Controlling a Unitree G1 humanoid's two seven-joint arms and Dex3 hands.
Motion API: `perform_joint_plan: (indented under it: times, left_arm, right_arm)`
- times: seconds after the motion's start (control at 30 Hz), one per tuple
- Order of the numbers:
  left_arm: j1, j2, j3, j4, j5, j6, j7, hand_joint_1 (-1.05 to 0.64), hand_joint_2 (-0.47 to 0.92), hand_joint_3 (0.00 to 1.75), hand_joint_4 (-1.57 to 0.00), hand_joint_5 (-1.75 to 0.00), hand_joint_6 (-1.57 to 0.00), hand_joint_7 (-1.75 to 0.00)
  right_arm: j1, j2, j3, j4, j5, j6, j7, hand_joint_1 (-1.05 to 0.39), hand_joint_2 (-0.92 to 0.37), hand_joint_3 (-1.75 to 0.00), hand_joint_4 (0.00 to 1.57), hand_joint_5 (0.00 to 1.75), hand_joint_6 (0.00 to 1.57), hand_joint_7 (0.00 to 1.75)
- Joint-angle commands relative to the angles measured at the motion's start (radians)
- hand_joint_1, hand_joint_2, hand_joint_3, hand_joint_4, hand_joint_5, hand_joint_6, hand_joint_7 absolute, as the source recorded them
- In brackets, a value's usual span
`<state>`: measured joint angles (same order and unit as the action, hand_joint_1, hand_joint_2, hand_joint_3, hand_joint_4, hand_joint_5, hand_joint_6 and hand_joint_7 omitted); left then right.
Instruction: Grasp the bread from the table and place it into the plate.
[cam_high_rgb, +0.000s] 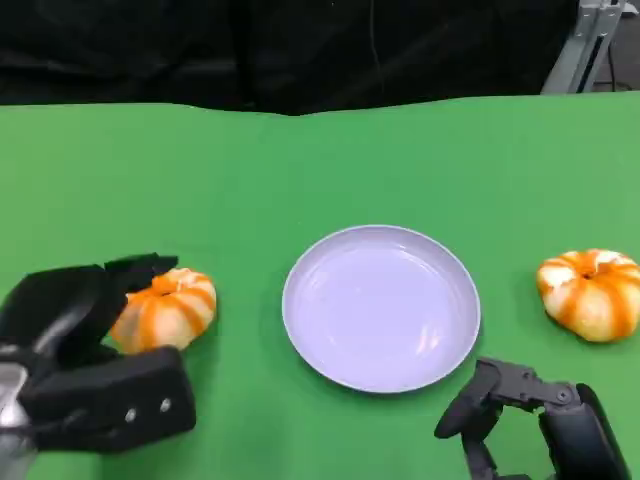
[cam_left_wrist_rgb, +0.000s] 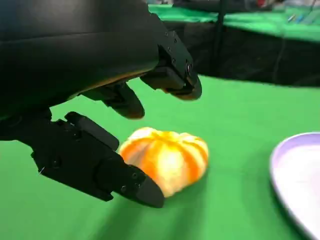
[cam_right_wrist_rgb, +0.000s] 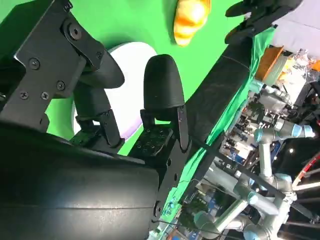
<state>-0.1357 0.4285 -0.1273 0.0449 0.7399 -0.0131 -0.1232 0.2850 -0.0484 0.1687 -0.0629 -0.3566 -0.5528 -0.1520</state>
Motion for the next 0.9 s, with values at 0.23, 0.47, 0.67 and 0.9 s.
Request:
perform_joint_plan:
  times: [0.23, 0.47, 0.67, 0.9]
  left_arm:
    - [-0.192, -0.018, -0.159, 0.259, 0.077, 0.136, -0.030, -0.55, 0.91, 0.00, -0.36, -0.16, -0.32, 0.00]
    - [-0.294, -0.064, -0.260, 0.437, 0.098, 0.175, -0.019, -0.56, 0.92, 0.00, -0.38, -0.12, -0.33, 0.00]
    - [-0.357, -0.112, -0.304, 0.598, 0.073, 0.144, 0.061, -0.39, 0.92, 0.08, -0.62, -0.20, -0.55, -0.08]
    - [-0.381, -0.093, -0.297, 0.737, 0.029, -0.091, 0.356, -0.16, 0.92, 0.11, -0.83, -1.68, -0.75, -1.40]
  right_arm:
    - [0.017, -0.002, 0.003, -0.014, -0.010, -0.006, -0.011, 0.15, -0.12, -1.54, 0.93, 1.47, 0.95, 1.23]
    - [0.025, -0.002, 0.006, -0.024, -0.012, -0.010, -0.012, 0.14, -0.13, -1.53, 0.92, 1.48, 0.94, 1.24]
    - [0.025, -0.003, 0.007, -0.025, -0.017, -0.013, -0.014, 0.13, -0.14, -1.52, 0.92, 1.47, 0.94, 1.24]
    - [0.036, 0.003, 0.012, -0.043, -0.031, -0.001, -0.018, 0.13, -0.14, -1.53, 0.92, 1.48, 0.94, 1.24]
